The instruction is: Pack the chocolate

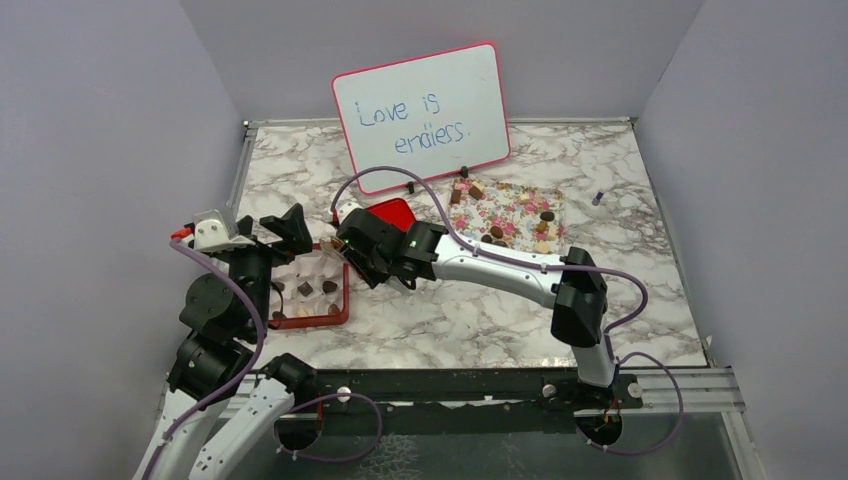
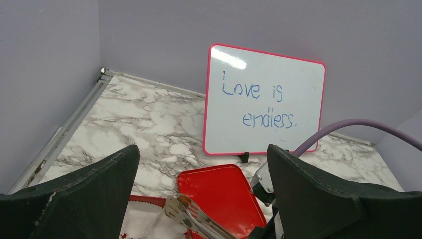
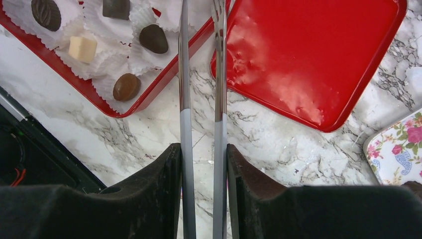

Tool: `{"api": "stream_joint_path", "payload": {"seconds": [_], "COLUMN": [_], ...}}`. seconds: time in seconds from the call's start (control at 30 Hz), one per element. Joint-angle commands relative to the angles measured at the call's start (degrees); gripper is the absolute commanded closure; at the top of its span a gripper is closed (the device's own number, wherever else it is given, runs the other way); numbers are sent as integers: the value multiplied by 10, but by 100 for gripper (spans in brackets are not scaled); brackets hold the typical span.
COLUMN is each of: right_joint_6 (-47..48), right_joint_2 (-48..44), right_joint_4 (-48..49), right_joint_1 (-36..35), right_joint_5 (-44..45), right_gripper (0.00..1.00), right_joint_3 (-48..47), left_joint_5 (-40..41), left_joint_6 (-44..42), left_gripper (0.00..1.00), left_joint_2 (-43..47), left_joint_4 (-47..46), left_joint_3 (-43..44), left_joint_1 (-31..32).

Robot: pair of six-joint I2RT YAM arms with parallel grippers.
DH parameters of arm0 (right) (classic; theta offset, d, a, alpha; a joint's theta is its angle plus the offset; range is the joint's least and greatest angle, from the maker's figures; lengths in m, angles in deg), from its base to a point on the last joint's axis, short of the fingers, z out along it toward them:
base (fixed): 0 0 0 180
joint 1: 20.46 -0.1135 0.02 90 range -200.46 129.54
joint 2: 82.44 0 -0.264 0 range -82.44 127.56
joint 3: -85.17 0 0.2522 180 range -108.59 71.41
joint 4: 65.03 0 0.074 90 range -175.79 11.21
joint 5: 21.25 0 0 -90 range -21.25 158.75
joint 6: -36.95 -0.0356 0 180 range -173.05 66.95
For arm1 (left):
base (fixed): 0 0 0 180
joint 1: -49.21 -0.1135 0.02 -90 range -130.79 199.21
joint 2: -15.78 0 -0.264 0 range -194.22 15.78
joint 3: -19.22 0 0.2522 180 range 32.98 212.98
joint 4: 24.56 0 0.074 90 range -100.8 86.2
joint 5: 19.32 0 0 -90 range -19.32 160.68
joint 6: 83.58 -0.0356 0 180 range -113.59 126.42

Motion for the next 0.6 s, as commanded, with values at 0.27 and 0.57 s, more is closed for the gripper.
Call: {"api": "stream_joint_path", "payload": {"seconds": [0.27,0.57], "right_joint_6": [0,-9], "right_joint_2": [-8,-67], "right_joint_4": [-17,-9], "right_joint_1": [-14,-14], "right_joint_5": [33,50], "right_gripper": [60,60], "right_joint_3": [-13,24], "left_joint_5": [-6,-20], "left_joint_6": [-11,-13], "left_gripper": [1,1], "left_joint_2": [5,-4], "left_joint_4": [-10,-11], "left_joint_3": [3,-10], "left_joint_1": [3,3]}}
